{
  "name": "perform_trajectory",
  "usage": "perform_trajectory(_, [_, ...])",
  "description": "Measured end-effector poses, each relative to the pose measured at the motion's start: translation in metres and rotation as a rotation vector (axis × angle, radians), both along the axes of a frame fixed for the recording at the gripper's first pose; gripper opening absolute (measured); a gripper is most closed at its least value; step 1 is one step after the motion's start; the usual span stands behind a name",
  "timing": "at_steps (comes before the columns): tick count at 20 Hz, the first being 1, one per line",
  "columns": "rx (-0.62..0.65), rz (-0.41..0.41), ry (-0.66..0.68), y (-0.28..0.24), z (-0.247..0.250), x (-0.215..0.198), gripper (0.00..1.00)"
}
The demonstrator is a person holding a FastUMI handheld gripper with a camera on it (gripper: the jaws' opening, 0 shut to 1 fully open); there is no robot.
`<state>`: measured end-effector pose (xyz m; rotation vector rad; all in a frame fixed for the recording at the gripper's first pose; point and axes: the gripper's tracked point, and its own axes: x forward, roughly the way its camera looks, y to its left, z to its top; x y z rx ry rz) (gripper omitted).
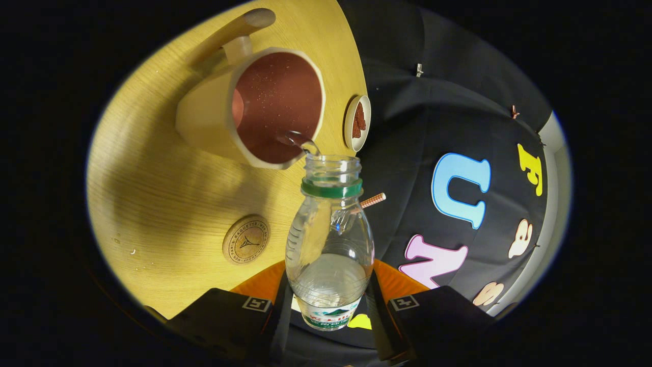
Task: Take the bottle from table, then pour the juice into the cup, finally place the bottle on the coaster
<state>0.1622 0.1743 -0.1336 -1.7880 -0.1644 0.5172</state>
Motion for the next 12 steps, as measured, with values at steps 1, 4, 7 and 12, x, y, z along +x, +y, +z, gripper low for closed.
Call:
perform_trajectory(1, [-0.004,-0.001,0.002,0.0004,0.0005,0.002,0.69])
perform_trajectory(4, [-0.012,0.003,-0.003,-0.0007,0.0014,0.0031,0.69])
perform_trajectory(7, [-0.019,0.011,-0.008,0.0006,0.0035,0.0024,0.69])
perform_trajectory(12, [-0.04,0.038,-0.019,0.0044,0.009,0.0006,0.69])
